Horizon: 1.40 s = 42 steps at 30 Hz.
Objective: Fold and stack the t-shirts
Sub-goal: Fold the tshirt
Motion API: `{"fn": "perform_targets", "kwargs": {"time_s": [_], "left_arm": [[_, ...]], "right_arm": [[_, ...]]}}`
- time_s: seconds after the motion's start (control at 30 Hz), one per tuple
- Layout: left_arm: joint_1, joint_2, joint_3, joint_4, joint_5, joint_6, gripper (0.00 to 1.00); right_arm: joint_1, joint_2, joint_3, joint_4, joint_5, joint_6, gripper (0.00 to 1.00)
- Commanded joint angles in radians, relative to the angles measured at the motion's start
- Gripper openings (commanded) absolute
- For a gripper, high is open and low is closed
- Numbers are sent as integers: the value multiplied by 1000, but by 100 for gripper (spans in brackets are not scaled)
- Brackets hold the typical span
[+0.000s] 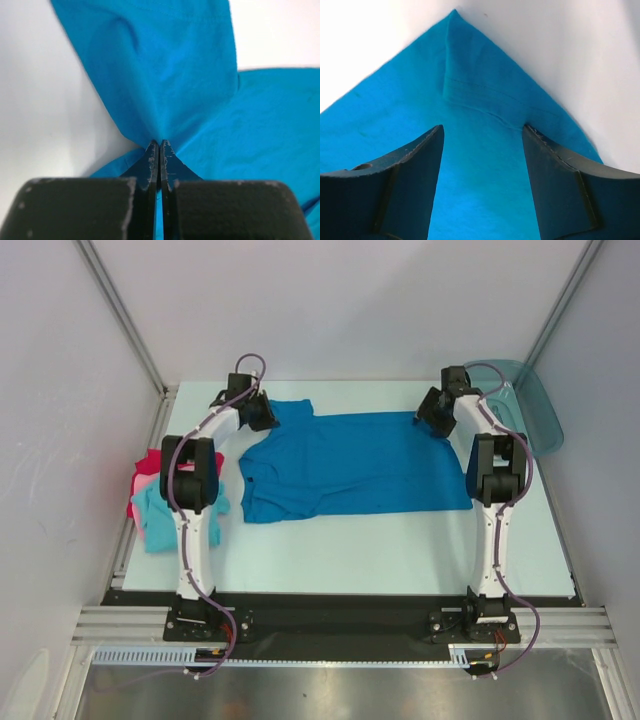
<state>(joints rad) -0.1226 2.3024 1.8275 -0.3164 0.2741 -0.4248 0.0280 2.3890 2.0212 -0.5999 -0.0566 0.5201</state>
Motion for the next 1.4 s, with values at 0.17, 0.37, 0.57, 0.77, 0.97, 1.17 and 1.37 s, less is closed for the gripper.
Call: {"fn": "perform_targets", "kwargs": {"time_s": [0.17,0.37,0.57,0.77,0.97,1.17,1.37], "left_arm": [[-11,-155,-59,56,-3,27,0],[-12,-170,-89,73,11,14,1],[-12,-182,-94,76,7,18,0],[-12,-192,-112,86,14,12,0],[-12,-201,-135,100,13,15,0],[-12,-215,-145,102,8,20,0],[-17,-233,-171,109,8,17,0]], "right_arm": [[13,119,246,-158,164,-42,69],[10,156,298,-224,228,-19,70],[13,144,258,-204,221,-19,70],[13,127,238,-189,221,-14,58],[13,102,172,-150,221,-6,23],[13,56,90,-92,236,-2,0],[26,-20,-11,-14,268,0,0]]}}
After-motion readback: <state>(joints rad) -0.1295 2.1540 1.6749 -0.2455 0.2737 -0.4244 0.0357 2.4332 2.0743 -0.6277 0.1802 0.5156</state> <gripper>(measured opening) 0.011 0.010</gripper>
